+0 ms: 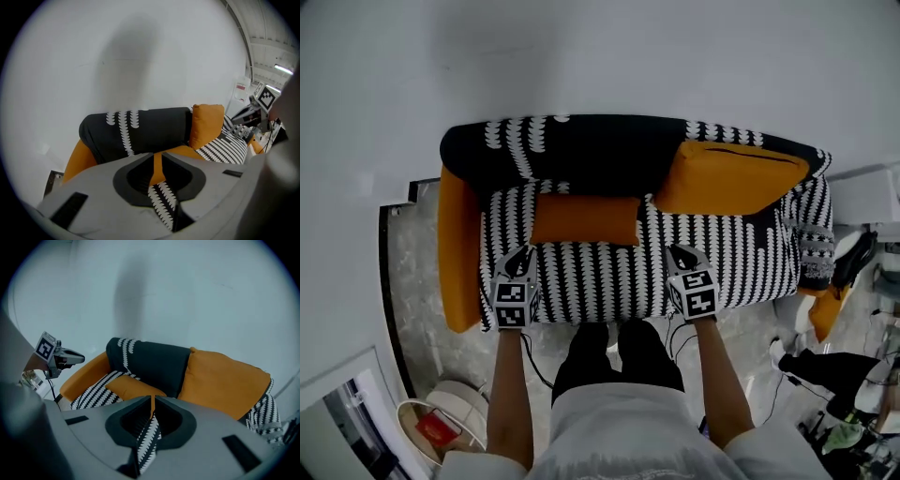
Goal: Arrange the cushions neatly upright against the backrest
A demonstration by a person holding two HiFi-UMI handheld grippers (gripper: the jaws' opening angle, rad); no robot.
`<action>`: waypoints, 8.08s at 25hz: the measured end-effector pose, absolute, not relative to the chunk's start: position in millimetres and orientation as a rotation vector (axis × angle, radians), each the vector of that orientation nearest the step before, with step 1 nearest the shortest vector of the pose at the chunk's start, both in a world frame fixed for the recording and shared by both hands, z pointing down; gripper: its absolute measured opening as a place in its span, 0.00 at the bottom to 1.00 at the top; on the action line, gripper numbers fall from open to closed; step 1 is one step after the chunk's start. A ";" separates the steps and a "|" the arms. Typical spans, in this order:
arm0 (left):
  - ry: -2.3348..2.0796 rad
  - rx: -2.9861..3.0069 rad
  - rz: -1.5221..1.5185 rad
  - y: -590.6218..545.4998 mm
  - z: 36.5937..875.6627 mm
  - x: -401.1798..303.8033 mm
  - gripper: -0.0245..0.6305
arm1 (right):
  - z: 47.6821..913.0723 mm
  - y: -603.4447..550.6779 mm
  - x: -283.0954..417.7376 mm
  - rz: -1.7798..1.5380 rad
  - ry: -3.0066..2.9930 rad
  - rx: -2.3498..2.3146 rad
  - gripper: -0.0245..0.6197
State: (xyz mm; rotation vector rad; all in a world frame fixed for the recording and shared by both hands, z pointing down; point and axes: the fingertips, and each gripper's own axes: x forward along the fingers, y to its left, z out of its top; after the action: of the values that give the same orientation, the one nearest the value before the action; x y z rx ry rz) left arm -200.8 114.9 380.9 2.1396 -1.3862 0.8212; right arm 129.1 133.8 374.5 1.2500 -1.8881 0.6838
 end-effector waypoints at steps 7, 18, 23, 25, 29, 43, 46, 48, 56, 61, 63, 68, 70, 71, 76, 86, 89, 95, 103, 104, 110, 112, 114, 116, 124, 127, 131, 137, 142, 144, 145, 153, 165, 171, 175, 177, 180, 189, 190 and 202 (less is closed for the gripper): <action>-1.334 2.079 0.874 109.2 431.0 -209.9 0.18 | 434.5 134.5 126.6 0.819 -1.845 1.183 0.13; -1.279 1.981 0.839 103.3 505.2 -230.5 0.27 | 521.7 137.2 121.9 0.829 -1.762 1.058 0.17; -1.237 1.962 0.841 97.2 543.2 -225.0 0.30 | 551.4 136.7 122.1 0.876 -1.753 1.057 0.19; -1.213 1.943 0.882 97.6 563.1 -228.2 0.31 | 565.4 135.2 117.5 0.896 -1.747 1.050 0.19; -1.131 1.936 1.071 101.3 598.5 -231.8 0.31 | 593.0 129.2 106.4 0.917 -1.737 1.002 0.22; -1.021 1.859 1.240 118.3 660.7 -231.5 0.25 | 641.8 147.1 100.0 0.894 -1.699 0.837 0.21; -1.038 1.840 1.242 118.5 654.6 -230.1 0.20 | 634.0 145.0 100.4 0.896 -1.691 0.812 0.14; -1.048 1.831 1.241 117.6 650.5 -229.1 0.15 | 628.1 141.1 97.7 0.877 -1.693 0.810 0.12; -1.101 1.806 1.145 107.2 627.1 -216.7 0.07 | 615.5 133.8 105.9 0.855 -1.725 0.827 0.09; -1.094 1.814 1.144 100.9 611.6 -227.2 0.07 | 595.6 121.8 93.3 0.811 -1.744 0.818 0.09; -1.093 1.833 1.143 95.9 601.6 -227.2 0.07 | 586.2 117.3 92.4 0.804 -1.746 0.833 0.09; -1.108 1.871 1.126 80.3 582.2 -219.8 0.07 | 570.1 101.7 100.3 0.801 -1.763 0.881 0.09; -1.127 1.883 1.110 68.0 577.9 -219.7 0.07 | 567.9 84.4 100.7 0.769 -1.766 0.888 0.09; -1.132 1.891 1.104 60.8 576.4 -219.2 0.07 | 568.9 74.3 100.0 0.745 -1.768 0.888 0.09; -1.142 1.928 1.085 31.9 571.9 -211.9 0.07 | 572.5 25.2 102.7 0.672 -1.761 0.912 0.09; -1.188 1.979 1.117 -31.4 571.4 -204.7 0.07 | 579.6 -41.8 107.9 0.660 -1.735 1.014 0.09; -1.196 1.988 1.131 -44.2 576.6 -208.3 0.07 | 582.5 -55.0 105.8 0.693 -1.730 1.063 0.09; -1.215 1.988 1.156 -73.8 581.3 -210.2 0.08 | 587.0 -83.3 104.1 0.660 -1.743 1.063 0.09; -1.191 1.997 1.125 -97.2 588.0 -214.1 0.10 | 591.1 -96.8 104.9 0.635 -1.751 1.021 0.10; -1.200 1.974 1.059 -97.5 586.9 -217.4 0.12 | 590.8 -94.9 104.6 0.640 -1.754 1.036 0.10; -1.270 1.930 0.850 -91.3 556.0 -240.9 0.30 | 572.2 -78.3 100.3 0.683 -1.794 1.096 0.15; -1.272 1.962 0.844 -87.2 536.8 -240.3 0.30 | 557.6 -77.1 102.9 0.662 -1.812 1.094 0.15; -1.264 1.994 0.855 -84.1 516.0 -236.1 0.30 | 540.6 -77.7 107.0 0.637 -1.826 1.088 0.15; -1.263 2.013 0.864 -81.7 496.5 -231.8 0.30 | 523.9 -77.4 109.1 0.627 -1.836 1.088 0.15; -1.259 2.125 0.761 -45.1 429.1 -197.9 0.30 | 449.2 -44.6 97.0 0.554 -1.930 1.050 0.15; -1.249 2.165 0.737 -26.3 406.4 -182.1 0.28 | 418.2 -25.7 102.0 0.550 -1.932 1.079 0.15; -1.245 2.190 0.660 -7.3 369.9 -164.0 0.27 | 377.6 -2.2 112.5 0.577 -1.938 1.128 0.15; -1.301 2.251 0.660 20.6 309.9 -149.2 0.16 | 312.1 31.0 124.9 0.517 -1.981 1.164 0.15; -1.320 2.344 0.668 37.5 267.4 -142.9 0.11 | 265.6 49.3 124.6 0.468 -2.022 1.188 0.15; -1.320 2.393 0.682 46.0 250.0 -136.3 0.09 | 245.3 56.3 123.1 0.453 -2.052 1.186 0.14; -1.315 2.423 0.691 50.4 241.3 -131.4 0.08 | 233.8 60.0 123.6 0.440 -2.066 1.192 0.11; -1.280 2.632 0.687 71.9 187.7 -88.7 0.07 | 174.3 90.6 128.6 0.371 -2.154 1.208 0.05; -1.382 2.707 0.611 142.0 121.5 -25.6 0.07 | 107.8 152.5 184.3 0.244 -2.258 1.276 0.05; -1.456 2.719 0.563 195.6 95.8 18.0 0.07 | 73.6 206.0 229.9 0.155 -2.306 1.349 0.05; -1.496 2.713 0.538 242.6 75.5 43.2 0.07 | 49.4 253.5 258.3 0.110 -2.327 1.389 0.05; -1.534 2.718 0.514 262.9 65.6 50.9 0.07 | 41.5 274.4 268.3 0.086 -2.338 1.398 0.05; -1.568 2.720 0.504 290.3 56.5 59.3 0.07 | 31.3 301.3 280.5 0.061 -2.350 1.415 0.05; -1.595 2.750 0.497 360.7 35.9 79.5 0.07 | 10.2 366.9 292.0 0.002 -2.377 1.457 0.05; -1.601 2.754 0.491 366.5 32.4 80.2 0.07 | 8.3 372.6 290.4 -0.005 -2.380 1.454 0.05; -1.630 2.784 0.414 410.4 6.6 85.9 0.07 | -14.7 417.6 286.5 -0.090 -2.375 1.483 0.04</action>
State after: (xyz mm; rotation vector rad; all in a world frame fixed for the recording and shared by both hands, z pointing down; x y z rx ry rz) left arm 85.9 410.4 6.6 2.7844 -1.6297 0.4141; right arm 286.5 417.6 -14.7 1.4830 -2.3749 -0.0899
